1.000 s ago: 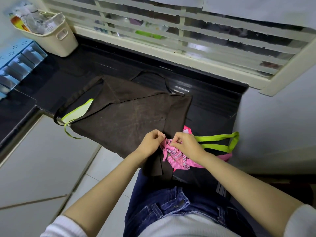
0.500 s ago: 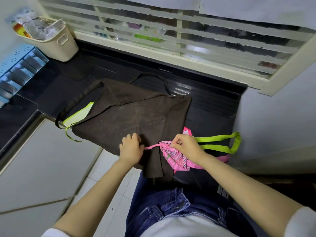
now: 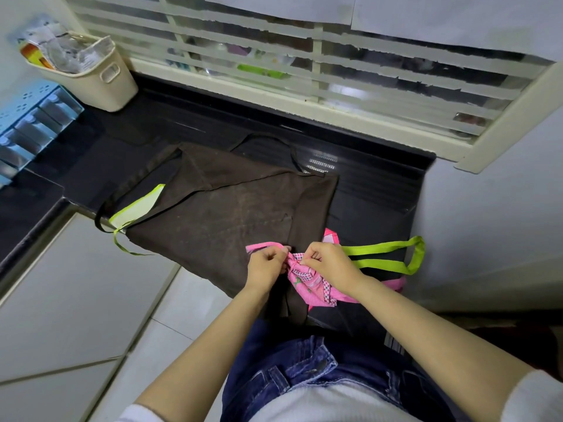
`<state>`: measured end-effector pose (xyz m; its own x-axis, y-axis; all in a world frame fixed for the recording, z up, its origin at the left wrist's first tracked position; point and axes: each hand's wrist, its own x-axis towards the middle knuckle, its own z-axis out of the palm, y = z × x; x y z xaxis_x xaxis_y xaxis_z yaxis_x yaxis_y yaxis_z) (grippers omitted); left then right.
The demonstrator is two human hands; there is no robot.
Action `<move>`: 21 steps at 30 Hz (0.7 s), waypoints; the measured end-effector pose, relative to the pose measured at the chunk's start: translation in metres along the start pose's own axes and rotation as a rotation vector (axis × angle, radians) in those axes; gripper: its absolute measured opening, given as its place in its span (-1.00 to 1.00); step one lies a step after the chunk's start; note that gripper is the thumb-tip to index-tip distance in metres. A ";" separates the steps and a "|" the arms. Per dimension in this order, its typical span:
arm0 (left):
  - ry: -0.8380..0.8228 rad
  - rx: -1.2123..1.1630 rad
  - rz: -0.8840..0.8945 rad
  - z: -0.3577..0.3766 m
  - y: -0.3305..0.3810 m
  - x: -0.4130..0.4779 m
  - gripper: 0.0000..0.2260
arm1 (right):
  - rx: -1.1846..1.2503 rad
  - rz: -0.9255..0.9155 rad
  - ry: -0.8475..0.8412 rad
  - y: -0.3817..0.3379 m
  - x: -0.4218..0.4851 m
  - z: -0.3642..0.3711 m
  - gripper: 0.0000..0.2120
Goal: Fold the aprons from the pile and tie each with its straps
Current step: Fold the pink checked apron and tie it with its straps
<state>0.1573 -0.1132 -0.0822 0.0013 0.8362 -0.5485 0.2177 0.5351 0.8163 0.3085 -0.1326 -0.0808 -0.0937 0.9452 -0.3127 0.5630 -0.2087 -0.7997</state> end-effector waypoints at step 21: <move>-0.122 0.053 0.353 -0.001 -0.007 -0.006 -0.72 | -0.049 0.187 0.183 0.011 0.004 -0.017 -0.81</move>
<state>0.1548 -0.1220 -0.0848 0.2010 0.9458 -0.2550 0.2332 0.2066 0.9502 0.3285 -0.1269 -0.0817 0.1638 0.9218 -0.3513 0.5958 -0.3763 -0.7095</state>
